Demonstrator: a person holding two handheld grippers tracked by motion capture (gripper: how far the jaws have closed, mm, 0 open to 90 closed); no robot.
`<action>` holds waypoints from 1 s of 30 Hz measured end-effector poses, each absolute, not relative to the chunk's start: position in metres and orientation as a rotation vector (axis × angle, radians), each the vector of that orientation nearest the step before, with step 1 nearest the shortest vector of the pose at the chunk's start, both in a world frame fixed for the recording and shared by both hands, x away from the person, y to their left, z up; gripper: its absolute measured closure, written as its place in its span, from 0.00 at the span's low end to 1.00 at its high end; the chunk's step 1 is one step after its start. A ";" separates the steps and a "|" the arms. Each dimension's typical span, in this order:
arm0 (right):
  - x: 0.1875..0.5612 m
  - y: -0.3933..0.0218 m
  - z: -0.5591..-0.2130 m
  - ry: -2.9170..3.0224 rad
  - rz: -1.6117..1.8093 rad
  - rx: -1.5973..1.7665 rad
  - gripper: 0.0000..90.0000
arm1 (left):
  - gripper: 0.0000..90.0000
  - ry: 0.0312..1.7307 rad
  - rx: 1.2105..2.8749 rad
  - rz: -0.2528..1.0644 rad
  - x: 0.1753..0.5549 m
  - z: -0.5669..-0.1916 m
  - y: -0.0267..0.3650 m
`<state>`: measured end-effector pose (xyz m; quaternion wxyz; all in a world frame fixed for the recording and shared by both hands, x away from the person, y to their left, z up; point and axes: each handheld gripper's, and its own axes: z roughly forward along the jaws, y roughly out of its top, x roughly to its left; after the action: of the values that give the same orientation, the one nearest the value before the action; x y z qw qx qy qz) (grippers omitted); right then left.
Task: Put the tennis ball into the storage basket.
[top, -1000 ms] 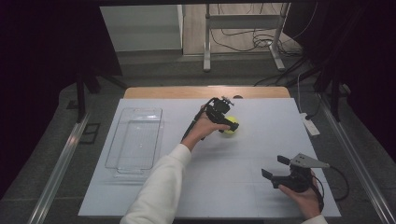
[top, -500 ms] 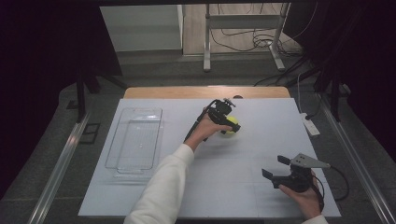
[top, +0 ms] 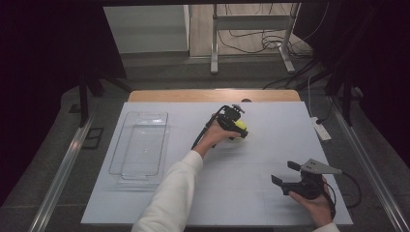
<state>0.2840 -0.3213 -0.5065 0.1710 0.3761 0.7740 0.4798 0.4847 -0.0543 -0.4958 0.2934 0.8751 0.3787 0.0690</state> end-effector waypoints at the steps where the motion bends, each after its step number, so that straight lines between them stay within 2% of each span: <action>1: 0.284 -0.321 -0.507 2.197 1.363 1.069 0.12 | 0.24 1.016 2.322 0.169 0.485 -0.496 -0.054; 2: 0.284 -0.322 -0.507 2.197 1.363 1.070 0.12 | 0.28 1.013 2.321 0.165 0.485 -0.496 -0.054; 5: 0.284 -0.322 -0.506 2.195 1.360 1.069 0.12 | 0.29 1.006 2.333 0.178 0.484 -0.495 -0.055; 30: 0.284 -0.321 -0.507 2.187 1.355 1.075 0.12 | 0.30 0.933 2.266 0.217 0.464 -0.463 -0.034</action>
<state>0.2838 -0.3215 -0.5066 0.1758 0.3794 0.7721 0.4785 0.4635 -0.0338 -0.4626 0.3343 0.8681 0.3574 0.0833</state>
